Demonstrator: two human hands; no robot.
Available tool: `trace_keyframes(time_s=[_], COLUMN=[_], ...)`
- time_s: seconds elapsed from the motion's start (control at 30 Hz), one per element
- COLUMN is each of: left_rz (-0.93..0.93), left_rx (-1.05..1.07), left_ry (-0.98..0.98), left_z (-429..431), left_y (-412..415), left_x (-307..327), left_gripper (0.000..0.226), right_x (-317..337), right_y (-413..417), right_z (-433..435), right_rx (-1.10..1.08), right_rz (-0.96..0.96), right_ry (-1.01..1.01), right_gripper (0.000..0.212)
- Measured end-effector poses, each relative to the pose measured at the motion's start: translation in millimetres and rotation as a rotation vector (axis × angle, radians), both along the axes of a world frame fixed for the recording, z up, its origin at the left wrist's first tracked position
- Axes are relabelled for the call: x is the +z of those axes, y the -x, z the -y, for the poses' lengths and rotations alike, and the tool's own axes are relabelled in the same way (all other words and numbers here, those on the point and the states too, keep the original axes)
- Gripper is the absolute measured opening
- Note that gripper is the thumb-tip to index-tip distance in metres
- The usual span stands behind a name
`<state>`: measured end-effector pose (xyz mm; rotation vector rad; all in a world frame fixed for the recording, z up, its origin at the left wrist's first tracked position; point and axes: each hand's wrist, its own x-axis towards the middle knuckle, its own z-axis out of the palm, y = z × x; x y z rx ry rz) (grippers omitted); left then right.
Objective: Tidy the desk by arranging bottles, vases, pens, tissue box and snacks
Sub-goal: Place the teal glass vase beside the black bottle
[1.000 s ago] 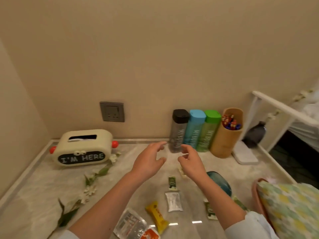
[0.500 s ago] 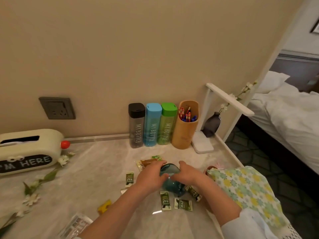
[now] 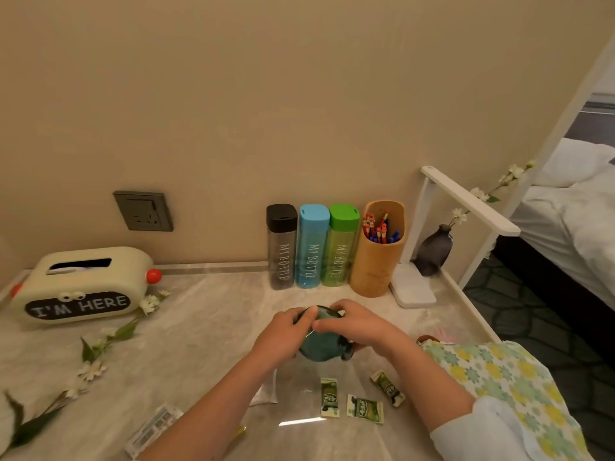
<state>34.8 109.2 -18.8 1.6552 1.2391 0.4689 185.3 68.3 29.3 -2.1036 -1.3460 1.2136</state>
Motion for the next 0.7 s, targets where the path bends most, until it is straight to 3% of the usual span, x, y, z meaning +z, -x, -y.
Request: trace_keyframes(time_s=[0.07, 0.2, 0.3, 0.53, 0.63, 0.7], left_rz=[0.057, 0.231, 0.33, 0.578, 0.528, 0.44], left_rx=[0.104, 0.256, 0.373, 0.504, 0.481, 0.426], left_ry=[0.054, 0.119, 0.188, 0.232, 0.171, 0.099], left_z=[-4.0, -10.7, -14.3, -27.5, -38.5, -47.6], left_y=[15.7, 48.1, 70.2, 109.3, 117.2, 121.7], left_x=[9.0, 21.6, 26.3, 25.1, 17.7, 13.5], left_gripper=[0.043, 0.033, 0.043, 0.05, 0.055, 0.058], right_x=[8.8, 16.1, 13.7, 17.2, 13.1, 10.4], right_y=[13.1, 41.9, 60.9, 107.6, 119.4, 123.7], right_z=[-10.8, -33.1, -49.9, -83.4, -96.7, -104.6], right_rx=[-0.018, -0.053, -0.135, -0.222, -0.202, -0.17], right_rz=[-0.06, -0.236, -0.365, -0.583, -0.551, -0.504], right_ry=[-0.103, -0.221, -0.295, -0.372, -0.4, -0.427], right_gripper=[0.063, 0.062, 0.061, 0.023, 0.01, 0.017])
